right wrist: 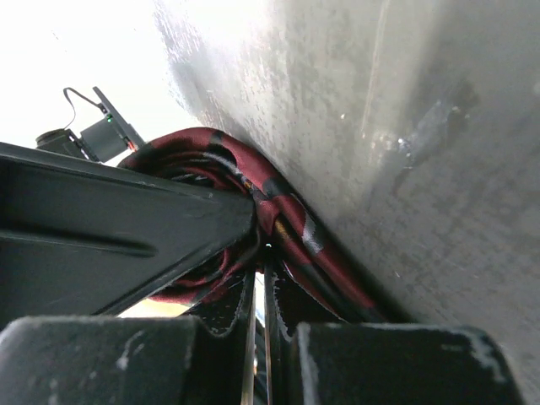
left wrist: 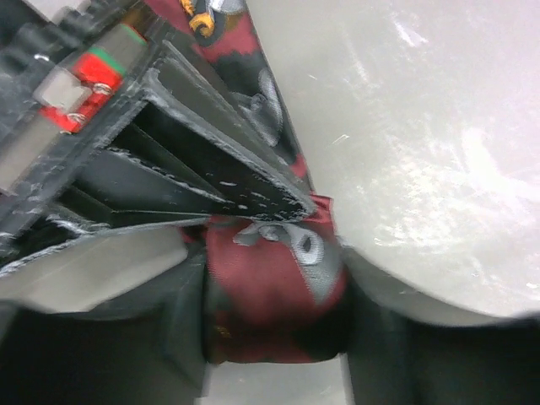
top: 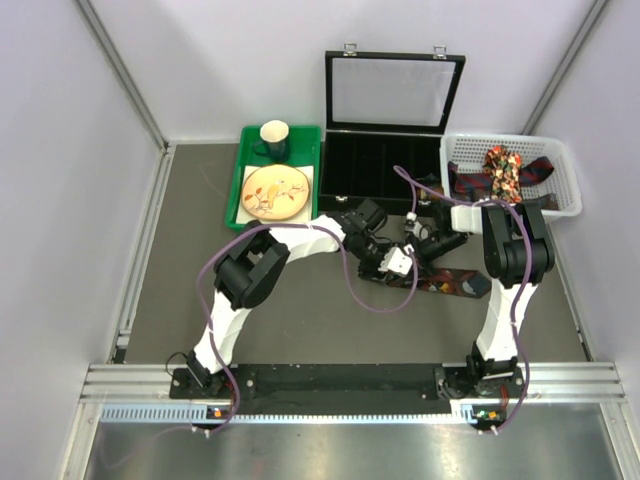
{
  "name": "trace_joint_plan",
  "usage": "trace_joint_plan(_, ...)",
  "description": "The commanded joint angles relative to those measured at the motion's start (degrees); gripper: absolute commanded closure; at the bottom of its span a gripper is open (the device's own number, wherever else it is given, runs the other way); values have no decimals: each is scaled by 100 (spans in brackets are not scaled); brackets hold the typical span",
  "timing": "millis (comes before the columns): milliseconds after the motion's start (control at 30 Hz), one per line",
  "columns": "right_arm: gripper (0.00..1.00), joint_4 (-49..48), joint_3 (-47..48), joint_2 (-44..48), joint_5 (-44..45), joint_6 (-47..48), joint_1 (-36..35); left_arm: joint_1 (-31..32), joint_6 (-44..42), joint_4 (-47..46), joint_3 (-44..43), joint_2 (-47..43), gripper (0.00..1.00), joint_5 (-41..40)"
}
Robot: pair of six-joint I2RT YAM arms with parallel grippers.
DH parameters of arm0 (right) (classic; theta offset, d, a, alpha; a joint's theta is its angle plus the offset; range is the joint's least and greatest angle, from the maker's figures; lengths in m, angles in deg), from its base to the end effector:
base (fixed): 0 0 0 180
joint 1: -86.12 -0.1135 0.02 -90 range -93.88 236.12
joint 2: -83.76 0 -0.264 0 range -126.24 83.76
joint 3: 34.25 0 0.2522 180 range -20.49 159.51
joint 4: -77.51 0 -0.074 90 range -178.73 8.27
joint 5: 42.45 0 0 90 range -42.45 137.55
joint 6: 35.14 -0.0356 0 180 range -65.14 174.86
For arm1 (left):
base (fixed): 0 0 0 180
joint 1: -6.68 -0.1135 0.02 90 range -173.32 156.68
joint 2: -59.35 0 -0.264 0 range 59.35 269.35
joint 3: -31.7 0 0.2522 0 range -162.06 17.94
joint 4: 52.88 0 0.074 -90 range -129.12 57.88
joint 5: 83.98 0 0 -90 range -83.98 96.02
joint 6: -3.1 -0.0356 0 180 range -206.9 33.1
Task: Roll the ties
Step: Roll the tie at the center of the board.
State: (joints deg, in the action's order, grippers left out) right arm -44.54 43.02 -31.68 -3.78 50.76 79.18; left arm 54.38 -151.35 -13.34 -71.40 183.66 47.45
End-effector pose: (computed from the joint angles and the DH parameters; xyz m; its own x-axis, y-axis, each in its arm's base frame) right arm 0.3157 0.0664 0.1003 -0.9840 -0.0748 0.1618 0.0777 0.6373 0.7667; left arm 0.2875 -0.3510 0.1525 0.4434 0.5178 -0.7316 0.8628 -0.4677 0.1918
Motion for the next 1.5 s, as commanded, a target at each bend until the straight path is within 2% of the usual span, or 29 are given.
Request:
trace_joint_plan(0,100,-349,162,-216,405,102,70,11,107,515,-268,286,54,-319)
trace_joint_plan(33,100,-306,171,-199,378,128,79,-50,186,611,-268,295,63,-398)
trace_joint_plan(167,100,-59,259,-23,46,392,175,-226,835,1121,-216,269,70,-355)
trace_joint_plan(233,93,2,294,100,-157,603,263,-261,1064,1342,-102,190,74,-381)
trace_joint_plan(267,85,3,277,257,-297,612,289,-270,1344,1351,-23,146,76,-390)
trace_joint_plan(333,80,-6,250,399,-395,673,325,-288,1548,1289,249,-12,76,-425)
trace_joint_plan(467,59,-401,66,680,-824,454,334,-279,2145,965,602,-153,77,-636)
trace_joint_plan(600,57,-1006,-145,759,-1001,-134,307,-262,2673,657,620,-126,76,-1004)
trace_joint_plan(667,56,-1061,-163,760,-993,-205,194,-244,2884,543,602,-118,75,-1145)
trace_joint_plan(700,56,-1104,-189,742,-975,-249,141,-227,2955,507,619,-126,72,-1268)
trace_joint_plan(867,55,-1114,-198,663,-844,-285,-141,-174,3210,192,821,-223,71,-1506)
trace_joint_plan(1033,56,-1043,-172,549,-589,-170,-290,-59,3359,-20,962,-267,71,-1796)
trace_joint_plan(1100,61,-1017,-154,479,-492,-153,-325,-16,3386,-38,989,-267,71,-1840)
trace_joint_plan(1200,83,-912,-110,364,-343,-30,-326,11,3386,-91,1033,-276,67,-1954)
trace_joint_plan(1233,100,-842,-93,329,-247,31,-326,20,3403,-91,1041,-276,65,-1981)
trace_joint_plan(1267,100,-780,-75,303,-185,145,-317,11,3421,-47,989,-258,54,-2068)
trace_joint_plan(1333,100,-806,-101,276,95,260,-282,-24,3517,-3,945,-267,44,-2025)
trace_joint_plan(1467,100,-859,-93,250,606,384,-247,-488,3614,-380,1173,-714,28,-667)
